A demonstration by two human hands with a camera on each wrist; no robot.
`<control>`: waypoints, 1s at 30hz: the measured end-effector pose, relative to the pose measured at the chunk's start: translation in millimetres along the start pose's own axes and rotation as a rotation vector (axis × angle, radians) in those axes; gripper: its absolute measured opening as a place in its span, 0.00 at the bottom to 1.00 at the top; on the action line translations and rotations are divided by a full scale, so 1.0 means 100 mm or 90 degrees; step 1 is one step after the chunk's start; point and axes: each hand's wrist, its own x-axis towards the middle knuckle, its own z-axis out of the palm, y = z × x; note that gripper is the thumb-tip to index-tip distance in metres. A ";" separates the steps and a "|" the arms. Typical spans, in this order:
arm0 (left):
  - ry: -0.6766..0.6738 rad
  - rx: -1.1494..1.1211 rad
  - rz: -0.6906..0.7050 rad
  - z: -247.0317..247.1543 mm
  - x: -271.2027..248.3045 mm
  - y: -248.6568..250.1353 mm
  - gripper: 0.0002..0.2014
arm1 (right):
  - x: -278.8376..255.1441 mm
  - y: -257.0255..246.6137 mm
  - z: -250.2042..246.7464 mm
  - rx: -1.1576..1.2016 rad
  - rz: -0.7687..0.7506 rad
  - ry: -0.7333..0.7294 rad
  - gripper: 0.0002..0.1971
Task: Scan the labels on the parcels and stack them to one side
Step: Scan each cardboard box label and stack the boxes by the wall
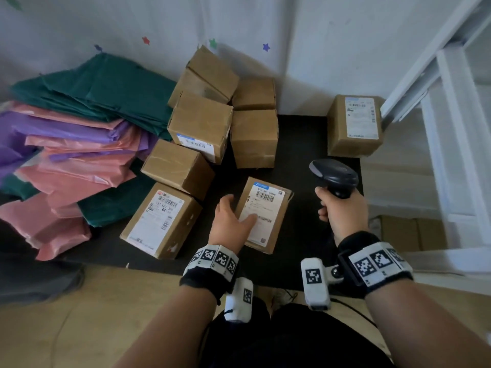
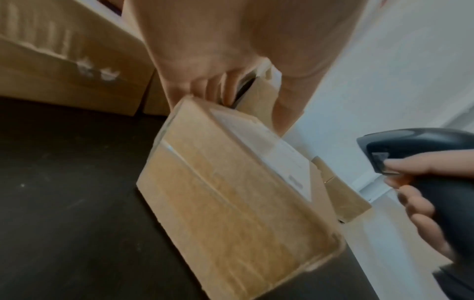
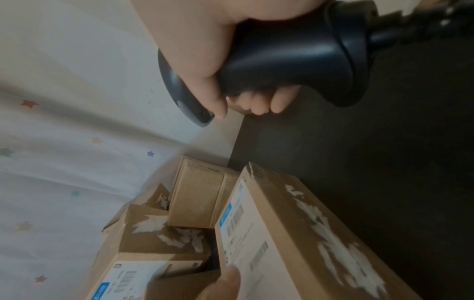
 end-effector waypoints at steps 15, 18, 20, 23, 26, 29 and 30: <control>-0.219 0.004 -0.115 0.36 0.06 0.31 0.45 | -0.29 0.48 -0.01 0.059 0.104 -0.025 0.08; -0.238 -0.002 -0.073 0.38 0.02 0.36 0.38 | -0.36 0.47 -0.01 0.033 0.078 0.005 0.08; -0.279 -0.016 -0.049 0.31 0.03 0.40 0.35 | -0.36 0.42 -0.07 0.029 0.067 0.033 0.09; -0.319 -0.067 -0.006 0.19 0.05 0.48 0.39 | -0.37 0.27 -0.18 0.067 0.052 0.063 0.08; -0.310 -0.103 0.031 0.11 0.07 0.61 0.46 | -0.37 0.09 -0.27 0.090 0.017 0.087 0.08; -0.287 -0.165 0.065 0.06 0.09 0.78 0.51 | -0.35 -0.10 -0.33 0.065 -0.031 0.105 0.07; -0.267 -0.174 0.085 0.04 0.10 0.84 0.49 | -0.35 -0.15 -0.34 0.063 -0.043 0.107 0.06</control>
